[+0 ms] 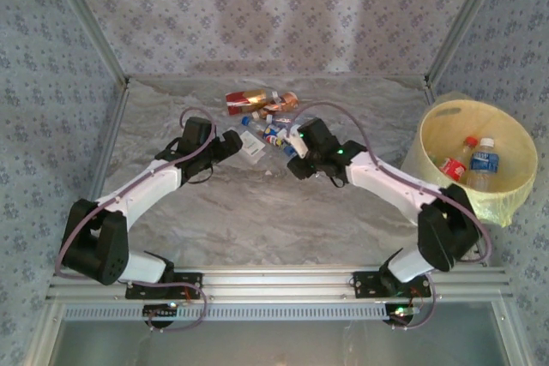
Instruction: Put the plastic bottles in the bin
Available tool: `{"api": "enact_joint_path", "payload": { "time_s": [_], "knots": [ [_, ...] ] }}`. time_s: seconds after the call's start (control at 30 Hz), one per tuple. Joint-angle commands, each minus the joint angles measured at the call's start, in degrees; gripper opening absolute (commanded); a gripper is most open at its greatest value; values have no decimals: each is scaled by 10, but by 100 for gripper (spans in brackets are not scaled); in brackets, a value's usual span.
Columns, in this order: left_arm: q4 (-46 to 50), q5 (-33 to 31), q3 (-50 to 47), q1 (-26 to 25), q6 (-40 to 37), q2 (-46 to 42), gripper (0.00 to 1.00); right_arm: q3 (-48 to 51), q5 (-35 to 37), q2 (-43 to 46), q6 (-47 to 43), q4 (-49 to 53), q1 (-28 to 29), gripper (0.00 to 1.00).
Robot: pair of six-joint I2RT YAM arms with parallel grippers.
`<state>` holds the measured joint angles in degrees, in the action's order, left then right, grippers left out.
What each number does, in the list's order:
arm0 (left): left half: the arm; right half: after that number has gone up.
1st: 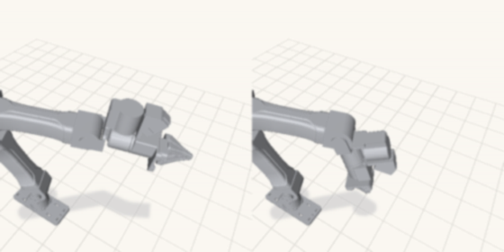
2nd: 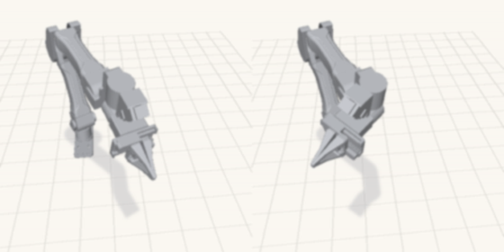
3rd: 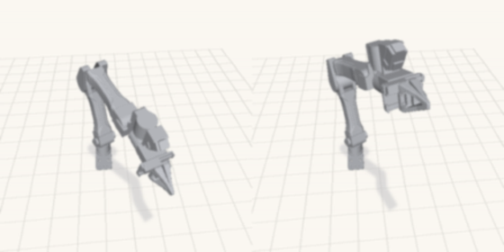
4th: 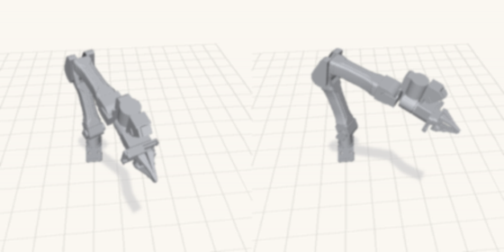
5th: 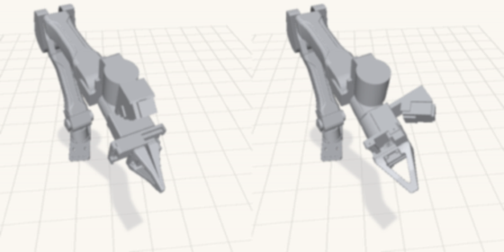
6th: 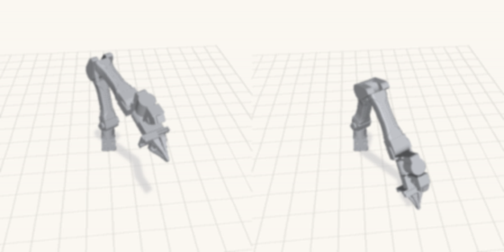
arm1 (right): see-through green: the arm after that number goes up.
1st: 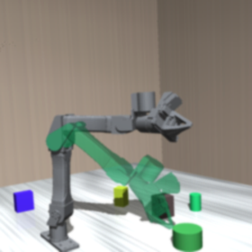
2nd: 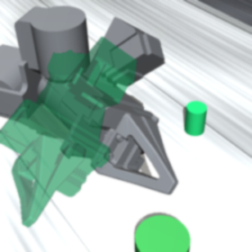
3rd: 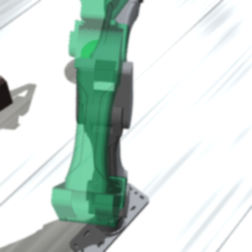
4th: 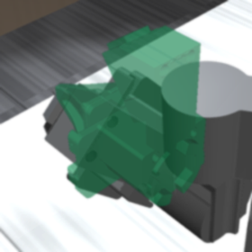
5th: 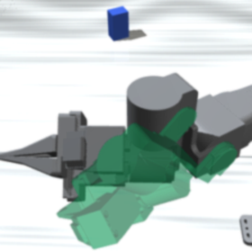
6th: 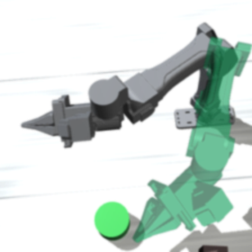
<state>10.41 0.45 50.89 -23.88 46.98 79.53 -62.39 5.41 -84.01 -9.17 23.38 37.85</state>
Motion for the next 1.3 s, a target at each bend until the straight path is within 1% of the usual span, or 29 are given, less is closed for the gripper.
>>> {"api": "enact_joint_path", "payload": {
  "time_s": [0.0, 0.13, 0.3, 0.37, 0.43, 0.53, 0.67, 0.7, 0.77, 0.83, 0.93, 1.0, 1.07, 1.27],
  "knots": [
    [-5, 15, 15, 2, -11, -7, 98, 15, -32, 67, 22, -27, -22, 43],
    [-9, 24, 18, 2, -10, 1, 98, 23, -89, 145, 33, -41, -77, 43],
    [-11, 31, 22, 1, -9, 12, 98, 10, -181, 228, 58, -61, -180, 42],
    [-12, 33, 21, 2, -9, 13, 98, -5, -201, 253, 64, -61, -213, 42],
    [-13, 35, 22, 2, -10, 13, 98, -27, -198, 273, 66, -54, -241, 42],
    [-14, 39, 21, 2, -12, 13, 98, -70, -159, 296, 84, -25, -282, 42],
    [-14, 39, 20, 2, -11, 14, 98, -110, -30, 316, 145, 22, -338, 46],
    [-14, 39, 20, 2, -10, 15, 98, -113, -11, 320, 158, 35, -354, 45],
    [-14, 40, 21, 2, -11, 16, 98, -109, 3, 333, 174, 44, -386, 45],
    [-14, 41, 22, 2, -13, 17, 98, -98, 30, 347, 181, 48, -414, 46],
    [-13, 42, 25, 2, -12, 19, 98, -96, 94, 354, 182, 80, -457, 49],
    [-13, 41, 28, 2, -10, 23, 98, -95, 137, 353, 191, 108, -481, 48],
    [-13, 44, 33, 2, -7, 28, 98, -92, 161, 353, 198, 141, -499, 48],
    [-12, 57, 54, 2, 1, 52, 98, -83, 209, 345, 191, 180, -529, 48]
  ]
}}
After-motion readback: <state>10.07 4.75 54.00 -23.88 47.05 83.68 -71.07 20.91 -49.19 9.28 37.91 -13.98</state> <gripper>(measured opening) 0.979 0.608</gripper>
